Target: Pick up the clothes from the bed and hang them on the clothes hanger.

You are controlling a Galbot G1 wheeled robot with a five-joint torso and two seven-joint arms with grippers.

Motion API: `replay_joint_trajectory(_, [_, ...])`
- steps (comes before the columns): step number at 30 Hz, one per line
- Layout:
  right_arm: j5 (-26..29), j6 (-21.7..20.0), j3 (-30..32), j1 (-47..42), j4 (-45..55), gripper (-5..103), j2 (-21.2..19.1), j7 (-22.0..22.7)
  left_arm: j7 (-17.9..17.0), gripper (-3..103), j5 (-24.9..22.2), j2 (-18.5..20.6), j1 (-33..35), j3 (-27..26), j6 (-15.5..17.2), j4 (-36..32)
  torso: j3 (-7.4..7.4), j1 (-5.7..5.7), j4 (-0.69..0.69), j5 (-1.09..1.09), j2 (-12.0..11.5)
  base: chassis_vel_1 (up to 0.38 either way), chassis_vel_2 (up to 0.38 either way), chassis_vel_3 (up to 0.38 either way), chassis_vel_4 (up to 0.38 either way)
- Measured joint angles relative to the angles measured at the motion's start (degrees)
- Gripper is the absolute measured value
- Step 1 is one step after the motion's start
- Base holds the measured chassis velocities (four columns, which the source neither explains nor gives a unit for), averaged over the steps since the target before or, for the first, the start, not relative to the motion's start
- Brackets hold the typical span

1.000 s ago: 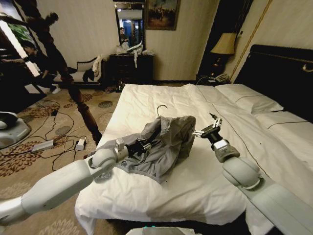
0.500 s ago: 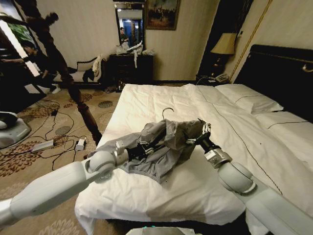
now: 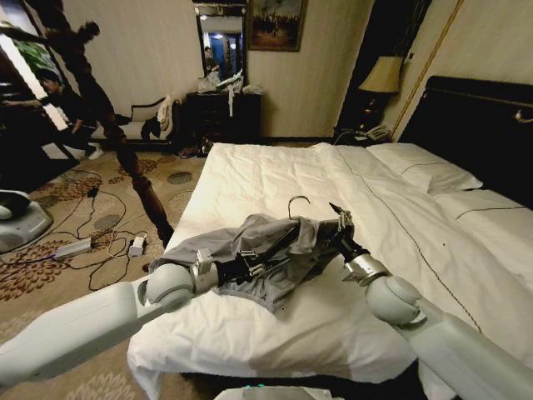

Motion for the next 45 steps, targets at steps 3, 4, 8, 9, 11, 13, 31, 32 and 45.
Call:
replay_joint_trajectory(3, [-1.3, 0.4, 0.1, -0.3, 0.0, 74, -0.1, -0.7, 0.0, 18, 0.0, 0.3, 0.1, -0.1, 0.0, -0.4, 0.0, 0.0, 0.0, -0.01, 0.0, 0.0, 0.0, 0.0, 0.0])
replay_joint_trajectory(4, [-2.4, 1.1, 0.3, -0.5, 0.0, 68, -0.1, -1.2, 0.0, 18, 0.0, 0.5, 0.4, -0.4, 0.0, -0.5, 0.0, 0.0, 0.01, -0.01, 0.0, 0.0, 0.0, 0.0, 0.0])
replay_joint_trajectory(8, [-3.1, 1.7, 0.5, -0.9, 0.0, 57, 0.0, -1.5, 0.0, 18, -0.1, 0.7, 0.9, -0.9, 0.0, -0.5, 0.0, 0.0, 0.0, -0.01, 0.0, 0.0, 0.0, 0.0, 0.0])
replay_joint_trajectory(9, [-3.6, 2.1, 0.6, -1.1, 0.1, 46, 0.0, -1.5, 0.1, 18, -0.2, 0.8, 1.1, -1.2, 0.0, -0.4, 0.0, 0.0, 0.0, -0.01, 0.0, 0.0, 0.0, 0.0, 0.0])
replay_joint_trajectory(11, [-4.2, 2.5, 0.8, -1.4, 0.2, 41, 0.0, -1.5, 0.1, 18, -0.3, 0.8, 1.2, -1.5, 0.0, 0.0, 0.0, 0.0, 0.01, -0.01, 0.0, 0.0, 0.0, 0.0, 0.0])
replay_joint_trajectory(13, [-4.4, 2.7, 0.9, -1.5, 0.3, 36, 0.0, -1.6, 0.1, 18, -0.4, 0.8, 1.2, -1.7, 0.0, 0.3, 0.0, 0.0, 0.01, -0.01, 0.0, 0.0, 0.0, 0.0, 0.0])
replay_joint_trajectory(31, [-4.6, 6.7, 1.3, -2.9, 0.4, 21, -0.2, -1.2, -0.4, 18, -0.3, -0.2, 1.3, -4.5, -0.5, 5.3, 0.0, 0.0, 0.0, -0.02, 0.0, 0.0, 0.0, 0.0, 0.0])
replay_joint_trajectory(32, [-4.6, 6.7, 1.3, -2.9, 0.3, 21, 0.0, -1.1, -0.7, 18, -0.3, -0.1, 1.5, -4.7, -0.5, 5.1, 0.0, 0.0, 0.0, -0.02, 0.0, 0.0, 0.0, 0.0, 0.0])
replay_joint_trajectory(45, [-3.4, 6.8, 1.3, -2.8, -2.2, 18, 1.5, 0.5, -3.1, 45, -1.1, 7.1, 17.9, -26.3, 0.2, -2.2, 0.0, 0.0, 0.02, -0.01, 0.0, 0.0, 0.0, 0.0, 0.0])
